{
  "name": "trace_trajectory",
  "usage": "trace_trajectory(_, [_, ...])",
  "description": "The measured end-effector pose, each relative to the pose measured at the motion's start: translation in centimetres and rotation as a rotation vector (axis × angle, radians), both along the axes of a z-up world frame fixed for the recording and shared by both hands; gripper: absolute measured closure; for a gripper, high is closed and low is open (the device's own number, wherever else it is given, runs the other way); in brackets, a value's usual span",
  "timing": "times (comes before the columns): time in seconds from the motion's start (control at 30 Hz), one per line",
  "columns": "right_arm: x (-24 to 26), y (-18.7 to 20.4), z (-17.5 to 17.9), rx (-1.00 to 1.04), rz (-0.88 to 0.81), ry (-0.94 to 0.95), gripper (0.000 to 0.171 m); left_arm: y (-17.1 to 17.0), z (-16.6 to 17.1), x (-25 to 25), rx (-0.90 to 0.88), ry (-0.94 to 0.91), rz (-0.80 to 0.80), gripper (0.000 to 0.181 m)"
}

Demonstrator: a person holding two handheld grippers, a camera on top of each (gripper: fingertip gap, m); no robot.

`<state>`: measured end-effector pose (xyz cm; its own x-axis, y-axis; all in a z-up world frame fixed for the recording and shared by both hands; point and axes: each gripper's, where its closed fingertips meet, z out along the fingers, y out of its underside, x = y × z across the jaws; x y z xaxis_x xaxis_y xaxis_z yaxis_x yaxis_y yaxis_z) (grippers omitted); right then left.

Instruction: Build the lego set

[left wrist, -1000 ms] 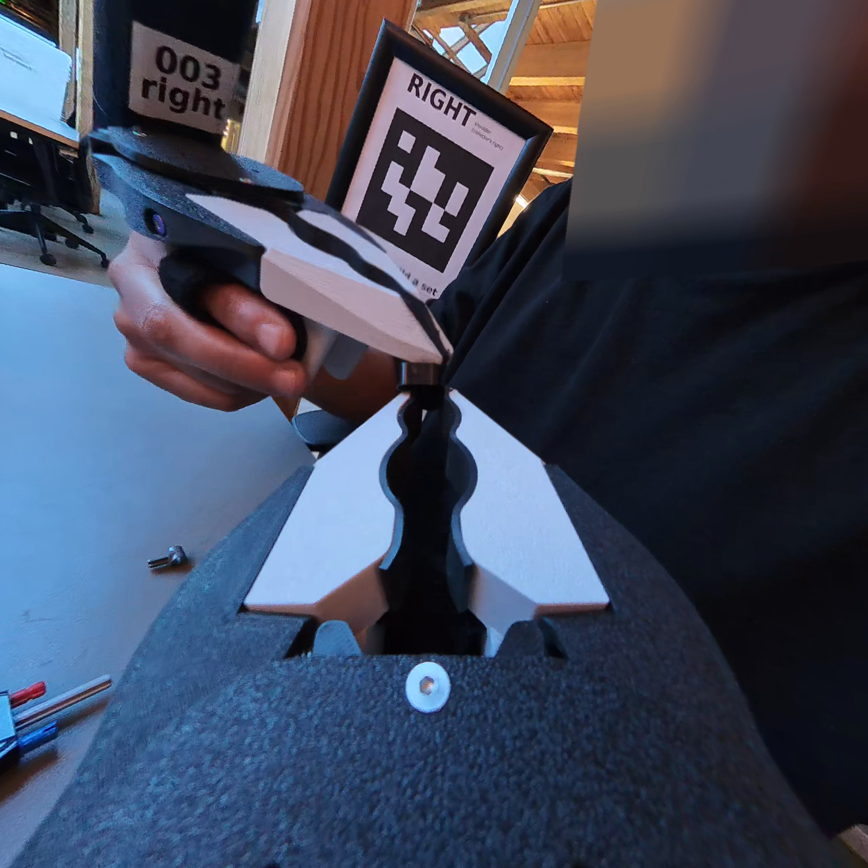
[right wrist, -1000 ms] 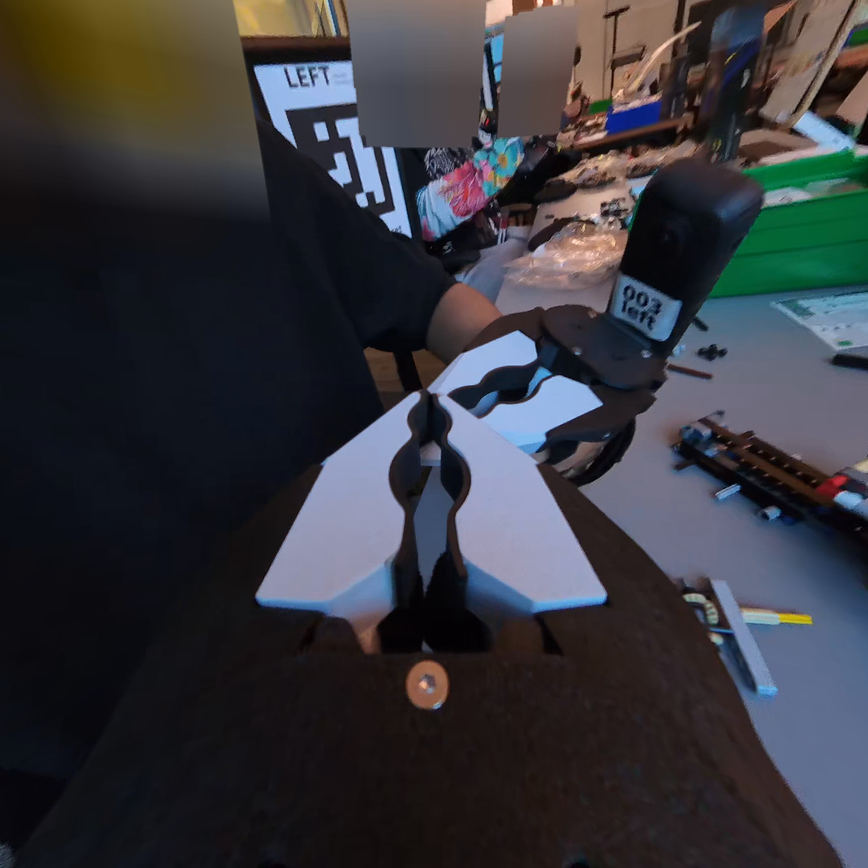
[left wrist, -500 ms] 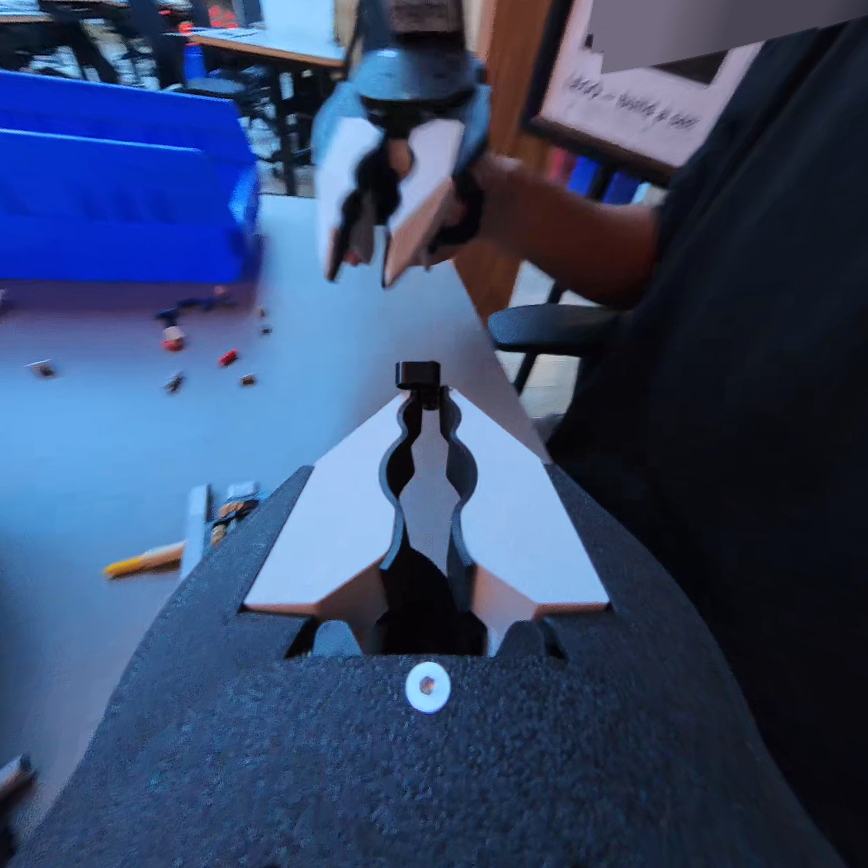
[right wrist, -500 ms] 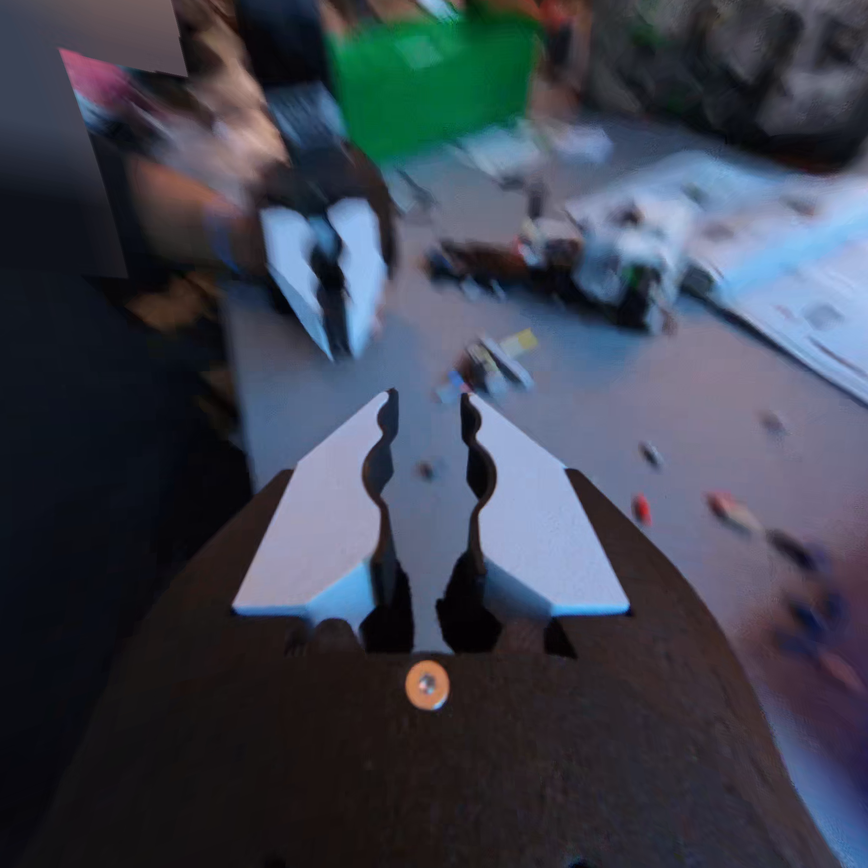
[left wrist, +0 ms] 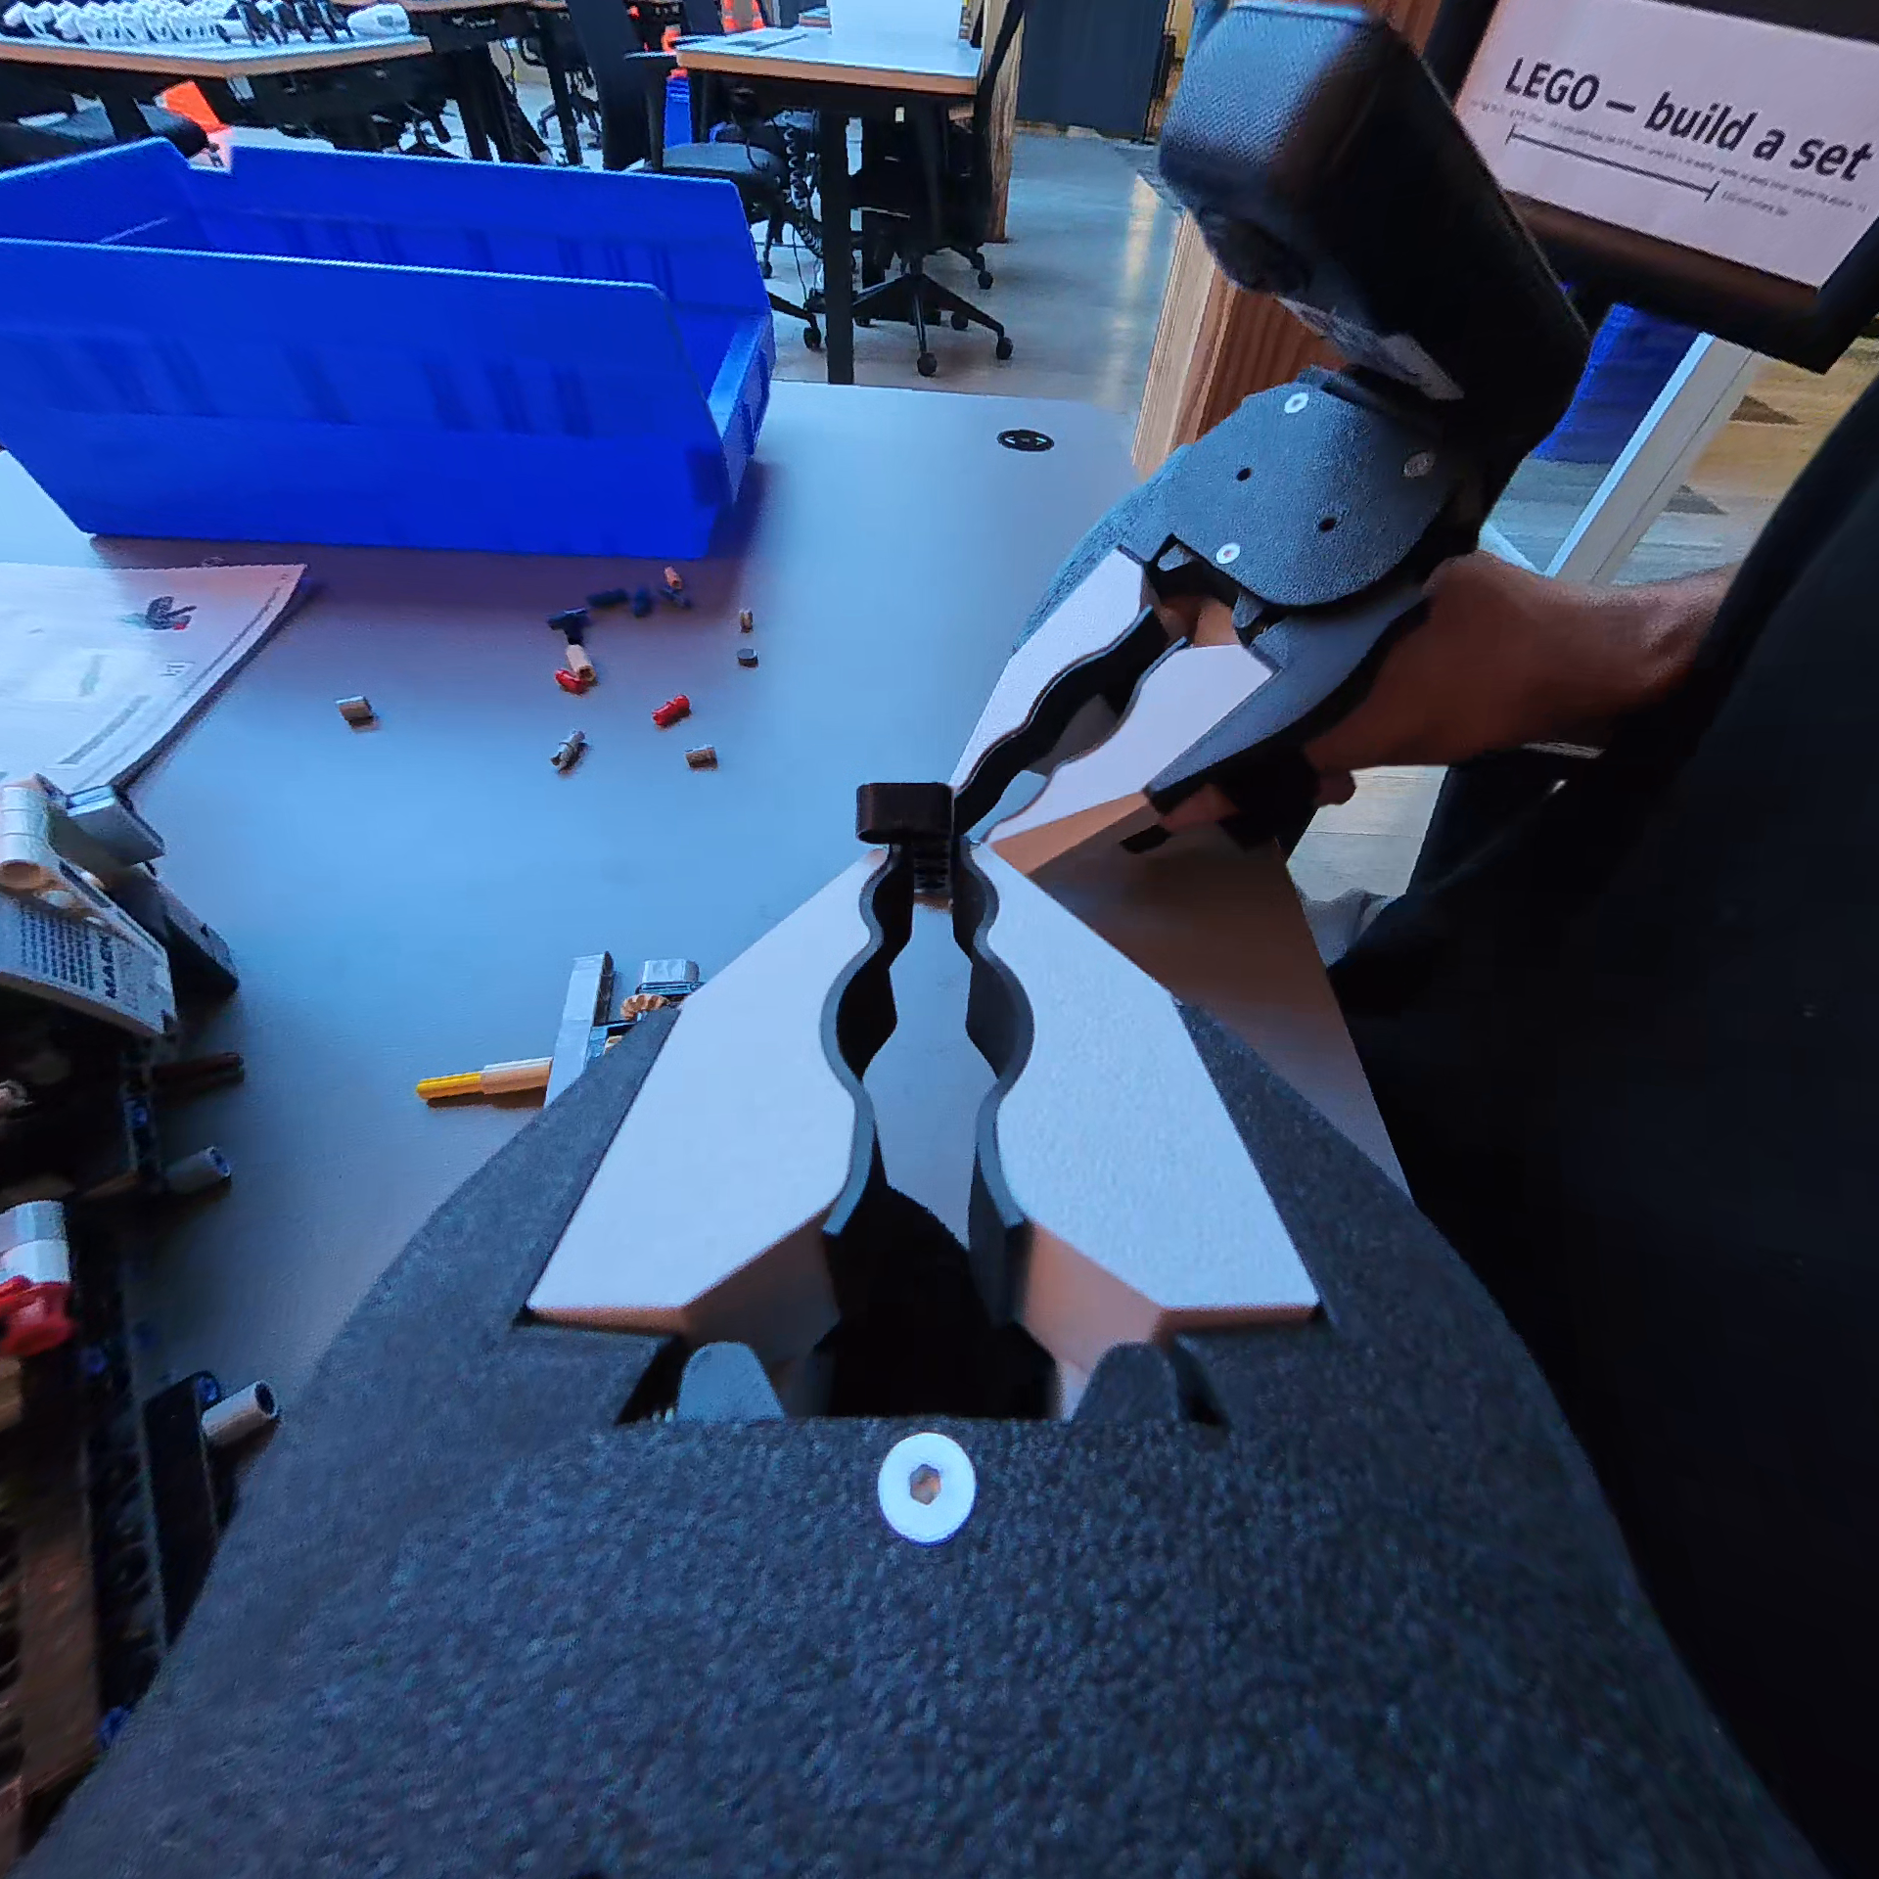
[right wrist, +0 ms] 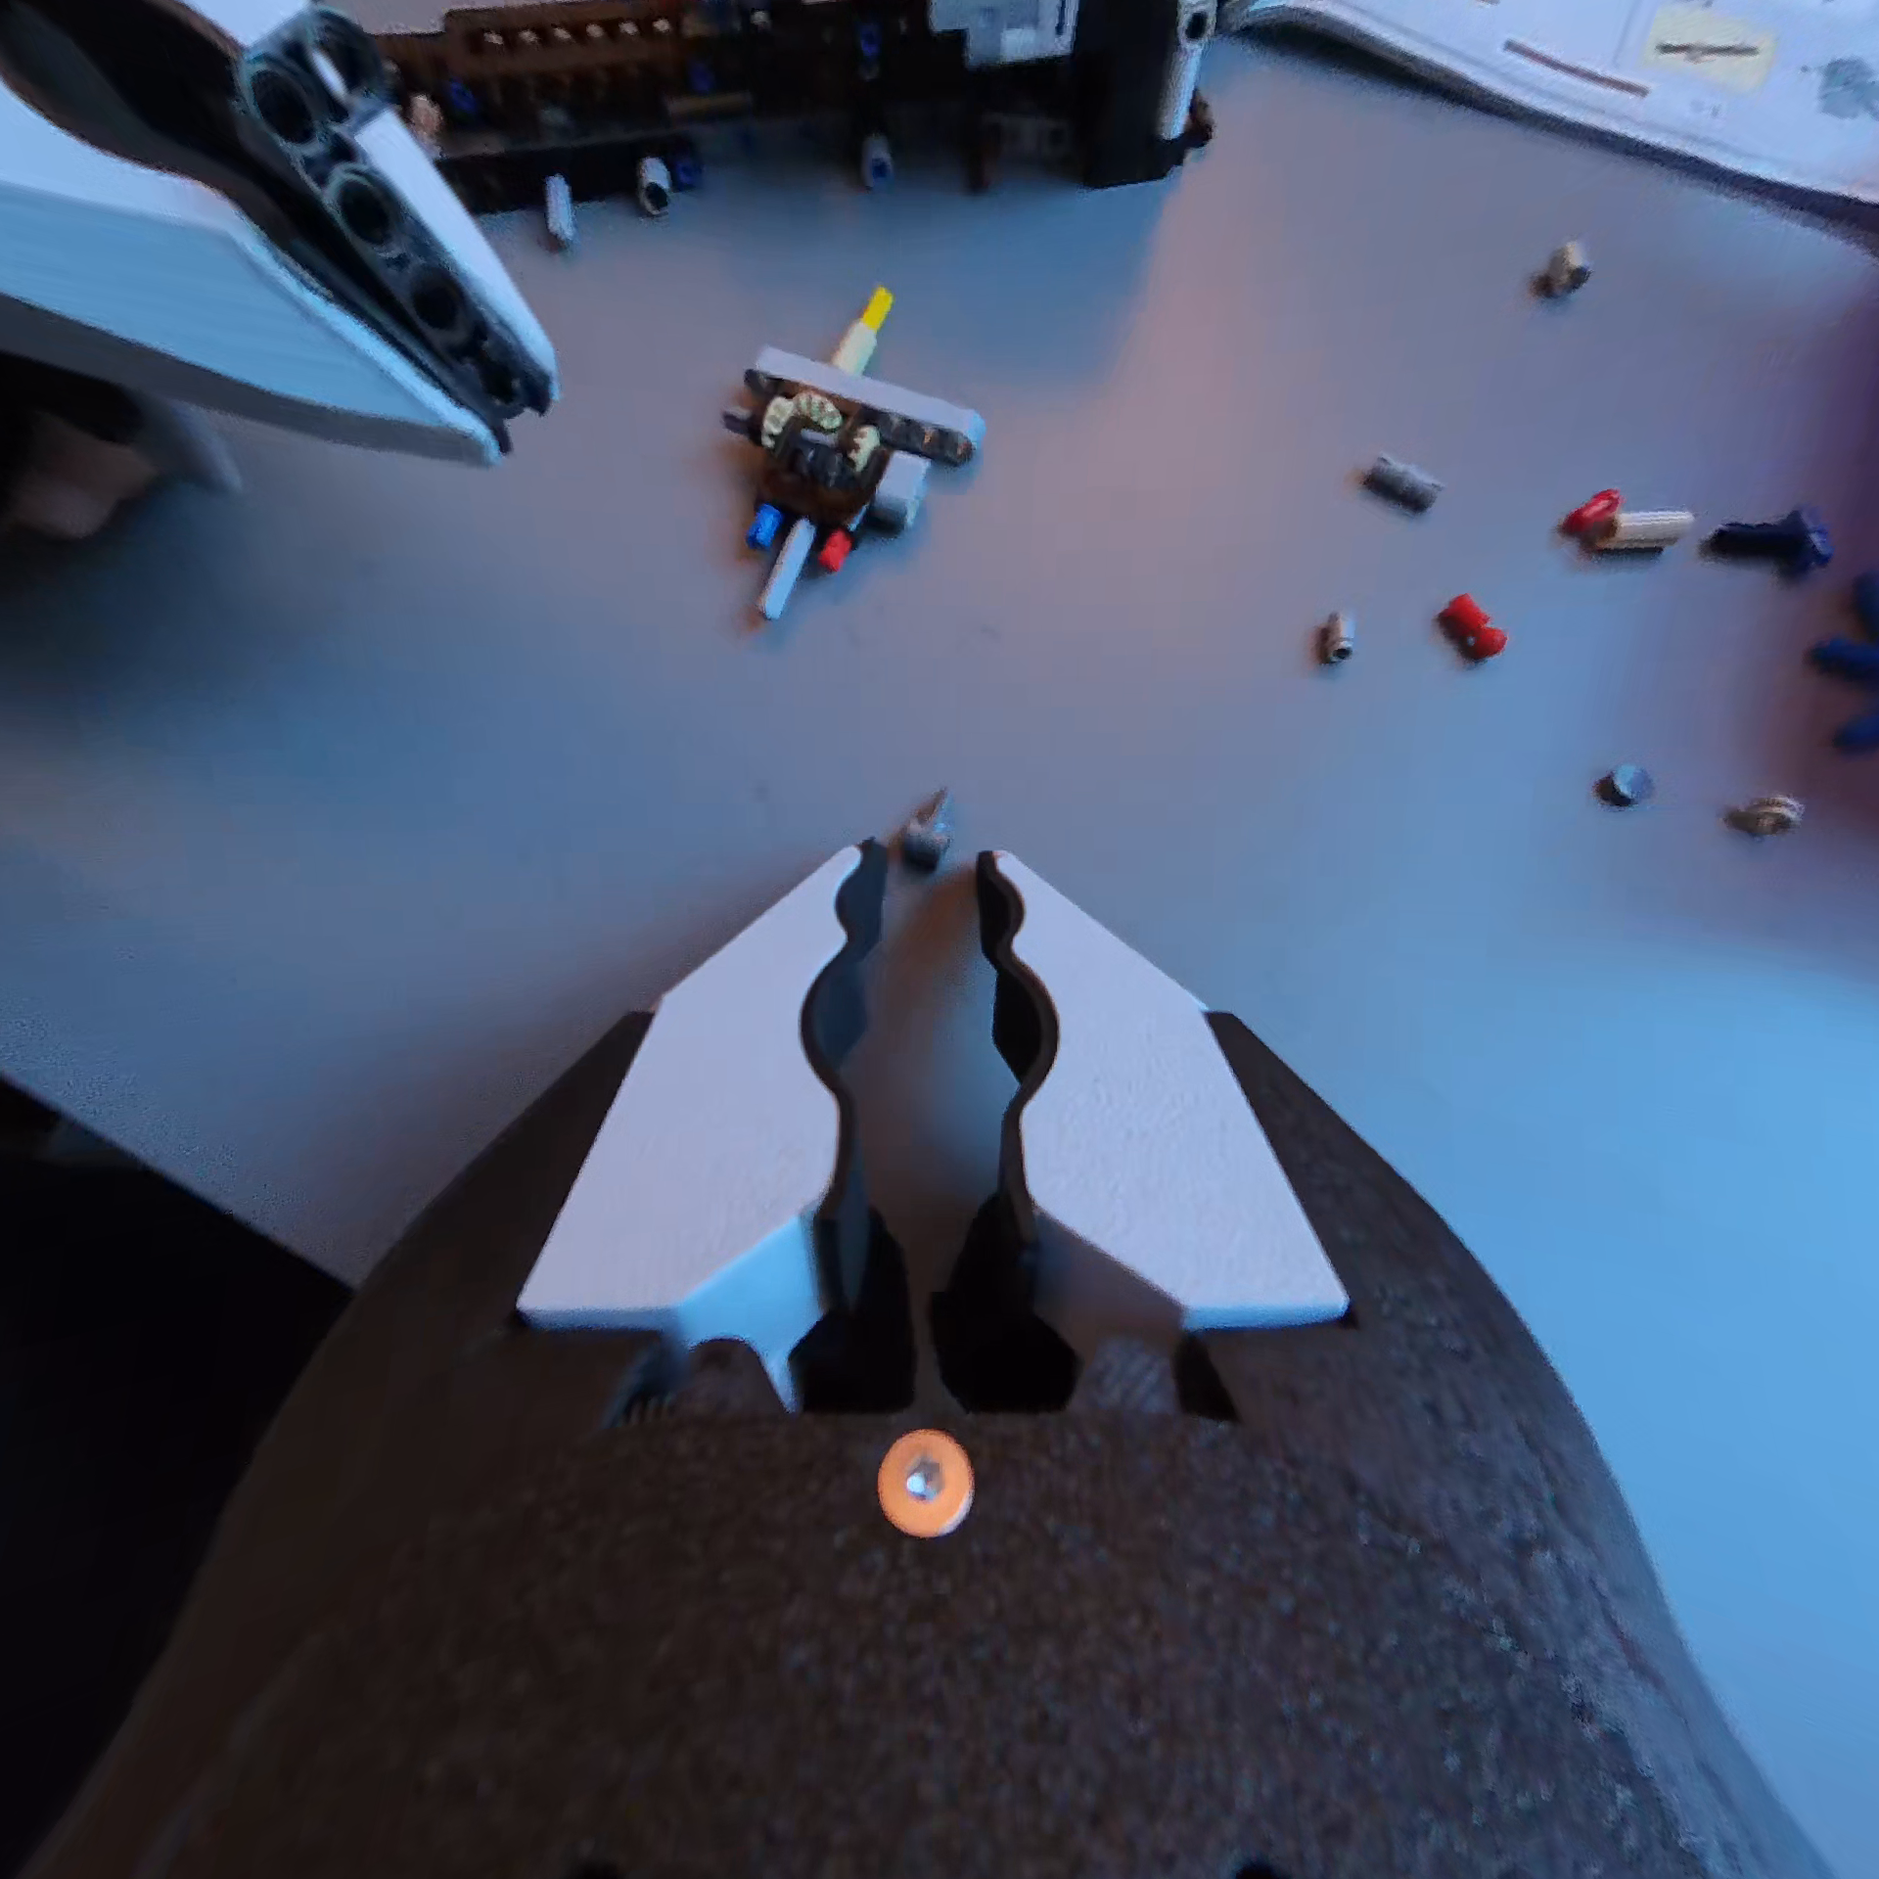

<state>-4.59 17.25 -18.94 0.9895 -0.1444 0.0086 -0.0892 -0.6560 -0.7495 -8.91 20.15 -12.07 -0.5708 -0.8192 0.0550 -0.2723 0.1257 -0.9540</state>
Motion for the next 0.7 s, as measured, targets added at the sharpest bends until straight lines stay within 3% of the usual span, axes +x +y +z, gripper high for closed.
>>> trace_trajectory(0.03, [0.2, 0.0, 0.0, -0.001, -0.017, -0.008, 0.154, 0.0, 0.1, 0.0, -0.005, -0.001, -0.001, 0.176])
trace_trajectory(0.27, [0.2, 0.8, 0.0, -0.006, 0.002, -0.037, 0.163, 0.4, -0.1, 0.0, 0.03, -0.013, -0.001, 0.176])
trace_trajectory(0.4, [0.1, 0.5, 0.1, -0.004, 0.096, -0.029, 0.164, 1.3, -0.4, 0.2, 0.079, -0.028, -0.001, 0.176])
trace_trajectory(0.47, [-1.2, 0.4, 1.3, 0.013, 0.296, -0.048, 0.164, 1.5, -0.2, 0.1, 0.088, -0.05, -0.021, 0.176])
trace_trajectory(0.57, [-3.0, 0.3, 5.1, 0.044, 0.635, -0.252, 0.164, 1.1, 0.0, -0.1, 0.142, -0.109, -0.059, 0.176])
trace_trajectory(0.7, [-4.3, 1.4, 7.7, 0.017, 0.848, -0.384, 0.165, 0.3, -0.8, -0.2, 0.275, -0.159, -0.077, 0.176])
